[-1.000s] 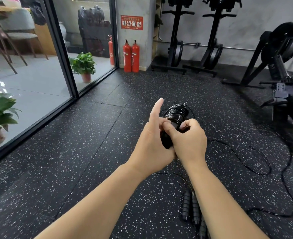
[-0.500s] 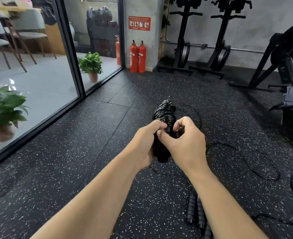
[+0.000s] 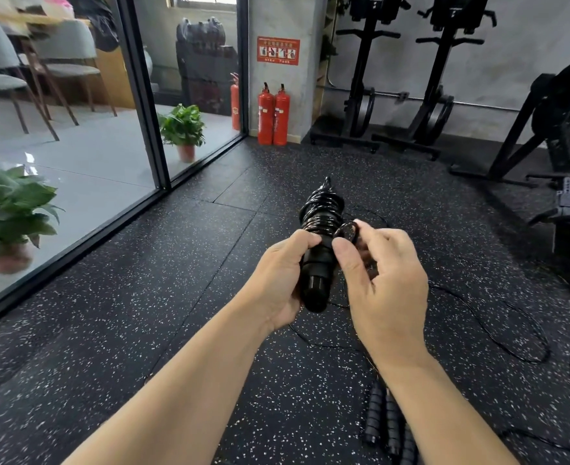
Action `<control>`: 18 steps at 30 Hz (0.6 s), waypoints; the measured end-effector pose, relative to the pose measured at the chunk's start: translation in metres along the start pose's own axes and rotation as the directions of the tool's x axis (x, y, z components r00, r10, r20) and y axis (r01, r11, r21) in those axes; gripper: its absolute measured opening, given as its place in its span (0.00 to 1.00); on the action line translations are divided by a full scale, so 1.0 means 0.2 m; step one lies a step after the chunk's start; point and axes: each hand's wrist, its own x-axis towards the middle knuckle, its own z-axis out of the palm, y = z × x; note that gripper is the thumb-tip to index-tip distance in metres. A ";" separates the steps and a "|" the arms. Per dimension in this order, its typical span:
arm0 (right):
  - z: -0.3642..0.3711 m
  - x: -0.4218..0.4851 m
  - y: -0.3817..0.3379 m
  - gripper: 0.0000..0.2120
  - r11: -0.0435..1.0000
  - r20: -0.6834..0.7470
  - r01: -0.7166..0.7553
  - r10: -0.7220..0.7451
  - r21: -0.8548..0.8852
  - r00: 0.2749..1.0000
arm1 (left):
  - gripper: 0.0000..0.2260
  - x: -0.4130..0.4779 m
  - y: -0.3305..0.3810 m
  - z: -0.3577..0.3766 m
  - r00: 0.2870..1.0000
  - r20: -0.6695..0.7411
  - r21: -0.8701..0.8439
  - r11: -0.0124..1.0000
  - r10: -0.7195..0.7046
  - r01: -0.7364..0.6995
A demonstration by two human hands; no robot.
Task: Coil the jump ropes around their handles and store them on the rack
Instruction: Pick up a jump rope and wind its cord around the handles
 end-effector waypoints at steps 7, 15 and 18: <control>0.02 0.01 0.01 0.21 0.993 -0.021 0.060 -0.063 -0.100 0.998 | 0.08 -0.02 -0.03 0.07 0.999 -0.022 0.083 0.996 0.035 -0.033; -0.02 0.01 0.00 0.11 0.981 0.012 0.096 -0.099 0.170 0.995 | 0.11 -0.01 0.01 0.03 0.992 -0.064 -0.105 0.989 -0.113 0.106; -0.01 0.00 -0.02 0.10 0.979 0.061 0.143 -0.153 0.144 0.986 | 0.12 -0.03 0.01 0.04 0.989 -0.064 -0.085 0.988 -0.132 0.127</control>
